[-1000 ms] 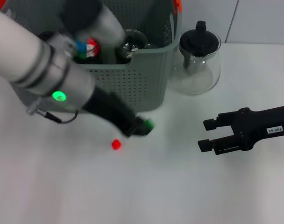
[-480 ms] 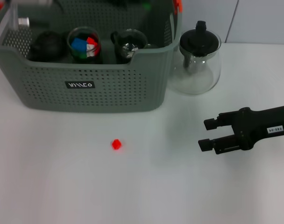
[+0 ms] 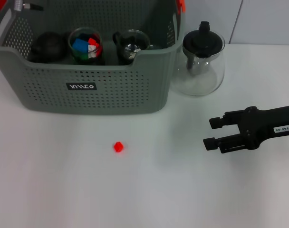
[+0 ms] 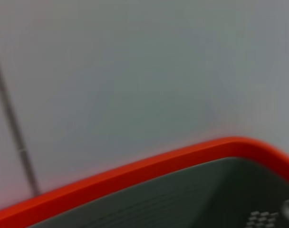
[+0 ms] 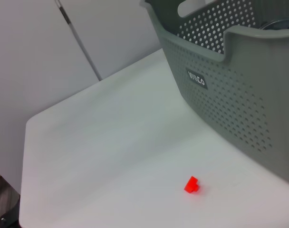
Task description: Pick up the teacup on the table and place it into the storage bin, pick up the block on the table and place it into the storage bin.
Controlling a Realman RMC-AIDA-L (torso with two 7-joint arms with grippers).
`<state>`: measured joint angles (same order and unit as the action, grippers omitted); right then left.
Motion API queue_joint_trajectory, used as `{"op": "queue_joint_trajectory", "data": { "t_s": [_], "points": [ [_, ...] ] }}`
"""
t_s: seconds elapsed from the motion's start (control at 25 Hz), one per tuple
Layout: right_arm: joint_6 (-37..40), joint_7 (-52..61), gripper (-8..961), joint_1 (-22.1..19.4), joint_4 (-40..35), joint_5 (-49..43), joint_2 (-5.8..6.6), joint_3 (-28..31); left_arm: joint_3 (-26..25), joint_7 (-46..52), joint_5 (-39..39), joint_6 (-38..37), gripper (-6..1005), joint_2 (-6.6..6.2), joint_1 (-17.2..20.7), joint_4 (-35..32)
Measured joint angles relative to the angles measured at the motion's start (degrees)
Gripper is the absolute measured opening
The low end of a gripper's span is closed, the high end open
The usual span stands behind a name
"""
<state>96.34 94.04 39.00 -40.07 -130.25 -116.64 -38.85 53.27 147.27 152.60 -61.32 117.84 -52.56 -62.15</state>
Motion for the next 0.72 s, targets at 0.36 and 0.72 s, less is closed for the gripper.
{"op": "queue_joint_trajectory", "data": {
  "t_s": [0.36, 0.72],
  "points": [
    [-0.5, -0.1, 821, -0.1, 0.0, 0.0, 0.01, 0.2, 0.1, 6.0, 10.6, -0.1, 209, 0.39, -1.2, 1.0],
    [-0.6, -0.1, 821, -0.1, 0.0, 0.0, 0.02, 0.1, 0.0, 5.8, 10.5, -0.3, 384, 1.49, -0.9, -1.3]
  ]
}}
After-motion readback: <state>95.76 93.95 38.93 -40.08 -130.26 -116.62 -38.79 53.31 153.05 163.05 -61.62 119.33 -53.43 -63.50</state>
